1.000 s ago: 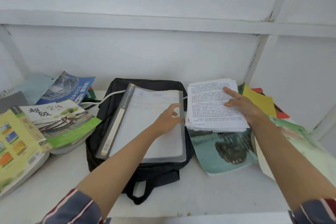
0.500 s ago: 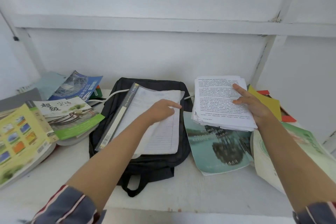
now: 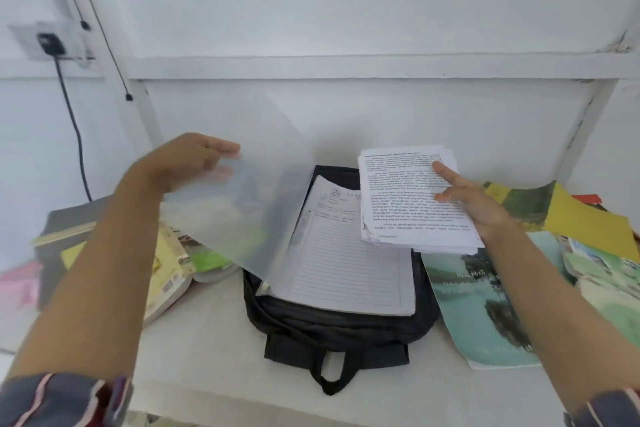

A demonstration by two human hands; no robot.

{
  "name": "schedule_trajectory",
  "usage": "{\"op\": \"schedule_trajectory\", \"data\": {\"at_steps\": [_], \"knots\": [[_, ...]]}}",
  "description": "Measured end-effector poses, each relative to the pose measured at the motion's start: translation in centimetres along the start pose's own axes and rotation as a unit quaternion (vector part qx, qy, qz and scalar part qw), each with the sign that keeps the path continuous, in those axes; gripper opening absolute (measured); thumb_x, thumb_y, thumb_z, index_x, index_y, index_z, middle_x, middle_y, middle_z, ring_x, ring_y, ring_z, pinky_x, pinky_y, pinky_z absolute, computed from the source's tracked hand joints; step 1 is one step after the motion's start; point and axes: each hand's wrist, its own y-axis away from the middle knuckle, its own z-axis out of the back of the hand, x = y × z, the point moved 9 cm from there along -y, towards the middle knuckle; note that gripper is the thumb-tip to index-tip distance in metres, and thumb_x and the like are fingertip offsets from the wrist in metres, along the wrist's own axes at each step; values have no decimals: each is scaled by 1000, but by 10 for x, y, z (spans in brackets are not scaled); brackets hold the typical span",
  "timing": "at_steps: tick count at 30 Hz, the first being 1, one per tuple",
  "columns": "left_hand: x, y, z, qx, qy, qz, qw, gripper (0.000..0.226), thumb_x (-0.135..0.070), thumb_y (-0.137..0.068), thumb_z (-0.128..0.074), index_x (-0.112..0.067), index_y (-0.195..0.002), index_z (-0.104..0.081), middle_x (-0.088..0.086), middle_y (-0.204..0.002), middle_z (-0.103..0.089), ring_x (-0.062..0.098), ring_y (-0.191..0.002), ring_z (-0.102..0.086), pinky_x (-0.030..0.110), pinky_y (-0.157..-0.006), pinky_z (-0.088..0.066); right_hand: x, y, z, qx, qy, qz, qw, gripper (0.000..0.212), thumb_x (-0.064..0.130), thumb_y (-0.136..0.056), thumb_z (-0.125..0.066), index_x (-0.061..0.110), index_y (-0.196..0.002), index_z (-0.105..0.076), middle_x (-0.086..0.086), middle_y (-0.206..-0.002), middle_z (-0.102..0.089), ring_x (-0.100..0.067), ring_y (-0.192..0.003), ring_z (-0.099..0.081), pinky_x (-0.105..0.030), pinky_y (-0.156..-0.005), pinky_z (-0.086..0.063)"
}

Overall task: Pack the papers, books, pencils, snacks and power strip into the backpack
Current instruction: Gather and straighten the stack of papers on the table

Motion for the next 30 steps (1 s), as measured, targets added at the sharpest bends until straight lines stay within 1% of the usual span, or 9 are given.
{"op": "schedule_trajectory", "data": {"at_steps": [3,7,11,17,19,21,24,26,30], "knots": [[32,-9,34,2,12,34,999,45,18,-87,-31,-8,-114,-57,10,-120,-58,17,-89,-61,18,-62,-57,-17,-13,-40,20,-3,-11,1000,63,-11,-79,-48,30,-126,-51,-4,-132,-53,-29,-114,-56,-40,-84,-50],[77,-35,62,14,17,73,997,45,19,-88,-31,-2,-121,-55,17,-123,-55,19,-86,-60,18,-57,-56,-46,-31,-87,40,-18,-32,999,68,-8,-66,-61,30,-122,-54,-4,-134,-54,-32,-120,-52,-47,-99,-41],[112,-59,78,20,-17,89,996,39,12,-89,-41,1,-124,-56,16,-110,-56,24,-92,-56,18,-58,-54,-69,-41,-121,26,-20,-53,998,62,-13,-81,-46,30,-126,-52,-1,-124,-60,-29,-113,-57,-41,-89,-47],[163,-84,77,63,-133,122,981,36,6,-92,-46,1,-126,-53,6,-84,-57,20,-72,-57,22,-53,-51,-102,-41,-138,-16,0,-90,996,61,-15,-80,-48,28,-124,-56,-5,-120,-61,-31,-109,-59,-38,-82,-50],[166,-91,74,58,-192,106,974,40,6,-90,-46,-4,-127,-54,15,-99,-60,25,-78,-57,25,-56,-46,-108,-38,-137,-39,30,-103,993,61,-15,-80,-49,25,-125,-56,-3,-117,-61,-29,-103,-60,-35,-76,-51],[165,-100,67,55,-272,78,957,49,8,-85,-47,-13,-129,-55,16,-134,-47,28,-111,-52,28,-77,-45,-111,-36,-136,-58,57,-111,990,60,-15,-81,-50,23,-127,-56,-2,-114,-61,-27,-99,-61,-33,-71,-52],[149,-104,52,8,-389,10,921,55,-9,-84,-59,-22,-135,-47,18,-145,-32,28,-137,-25,31,-107,-23,-113,-35,-135,-69,68,-119,988,60,-14,-80,-51,24,-126,-56,-2,-116,-60,-26,-98,-61,-32,-69,-51],[128,-96,30,-27,-321,-72,944,58,-23,-79,-65,-18,-134,-48,20,-141,-37,28,-135,-26,29,-107,-20,-113,-36,-134,-75,80,-124,986,60,-14,-80,-53,24,-126,-56,-3,-120,-58,-27,-99,-60,-31,-70,-51],[118,-67,-48,106,-176,-117,972,67,-22,-79,-73,-16,-138,-42,8,-140,-41,22,-128,-39,23,-100,-29,-110,-36,-135,-82,99,-129,983,59,-12,-80,-54,26,-125,-58,-4,-126,-54,-27,-101,-58,-32,-72,-51]]}}
